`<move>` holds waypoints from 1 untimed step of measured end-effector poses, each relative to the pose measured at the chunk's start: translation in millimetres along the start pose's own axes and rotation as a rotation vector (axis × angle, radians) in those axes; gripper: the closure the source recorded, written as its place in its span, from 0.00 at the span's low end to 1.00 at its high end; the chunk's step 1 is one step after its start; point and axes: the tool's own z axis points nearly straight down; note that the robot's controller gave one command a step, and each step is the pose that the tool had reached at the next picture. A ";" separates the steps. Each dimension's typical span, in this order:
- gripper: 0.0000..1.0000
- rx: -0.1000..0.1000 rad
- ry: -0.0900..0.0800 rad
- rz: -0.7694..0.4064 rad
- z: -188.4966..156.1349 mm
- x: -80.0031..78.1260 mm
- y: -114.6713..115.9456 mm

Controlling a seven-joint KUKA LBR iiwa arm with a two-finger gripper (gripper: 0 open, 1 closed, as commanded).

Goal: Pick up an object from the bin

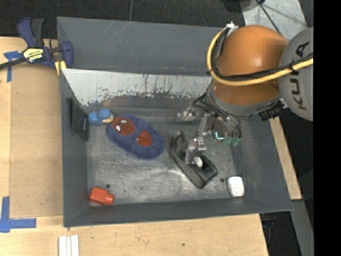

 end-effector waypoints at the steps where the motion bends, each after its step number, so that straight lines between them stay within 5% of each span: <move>1: 0.00 0.000 -0.005 -0.140 121.0 -88.4 10.8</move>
Offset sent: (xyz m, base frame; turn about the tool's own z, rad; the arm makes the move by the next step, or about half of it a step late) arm 0.0872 0.0105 -0.1174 -0.1387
